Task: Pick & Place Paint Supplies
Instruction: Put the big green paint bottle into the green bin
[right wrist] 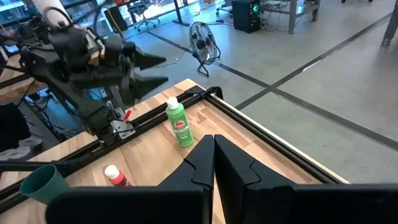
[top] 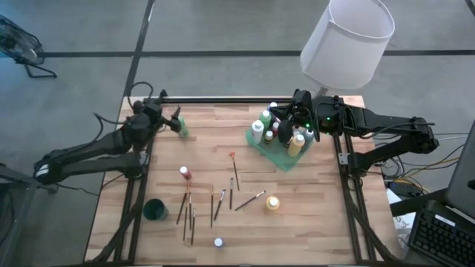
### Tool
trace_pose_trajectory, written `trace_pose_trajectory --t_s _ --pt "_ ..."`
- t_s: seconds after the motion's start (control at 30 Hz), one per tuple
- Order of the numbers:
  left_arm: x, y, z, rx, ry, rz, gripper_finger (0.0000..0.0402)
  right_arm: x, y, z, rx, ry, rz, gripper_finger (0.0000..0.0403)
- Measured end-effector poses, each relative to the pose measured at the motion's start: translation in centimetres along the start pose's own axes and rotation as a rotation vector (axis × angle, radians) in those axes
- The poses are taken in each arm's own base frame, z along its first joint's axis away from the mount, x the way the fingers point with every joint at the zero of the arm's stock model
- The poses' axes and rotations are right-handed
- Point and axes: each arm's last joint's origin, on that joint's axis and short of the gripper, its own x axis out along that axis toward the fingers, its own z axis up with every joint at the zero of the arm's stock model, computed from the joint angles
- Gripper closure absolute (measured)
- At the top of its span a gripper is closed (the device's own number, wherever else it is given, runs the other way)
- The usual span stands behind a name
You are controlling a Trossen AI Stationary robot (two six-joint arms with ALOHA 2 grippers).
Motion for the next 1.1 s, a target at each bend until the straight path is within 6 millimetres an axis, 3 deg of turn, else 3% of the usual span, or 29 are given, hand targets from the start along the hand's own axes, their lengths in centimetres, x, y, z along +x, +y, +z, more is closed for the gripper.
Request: trace_pose_trajectory --t_s 0.2,0.53,0.7,1.1 --pt "0.3 -0.6 -2.4 -0.010 0.055 -0.099 0.0017 0.0 0.0 0.0 -0.001 0.001 -0.001 0.0394" --pt "0.8 -1.0 -6.9 -0.041 0.109 -0.089 0.0017 0.0 0.0 0.0 -0.004 0.002 -0.001 0.0394" --pt "0.8 -1.0 -8.1 -0.051 0.089 -0.065 0.0017 0.0 0.0 0.0 -0.002 0.003 -0.002 0.0394" --pt "1.2 -1.2 -8.7 -0.086 0.039 -0.051 0.0017 0.0 -0.1 0.0 -0.001 -0.002 -0.012 0.0394"
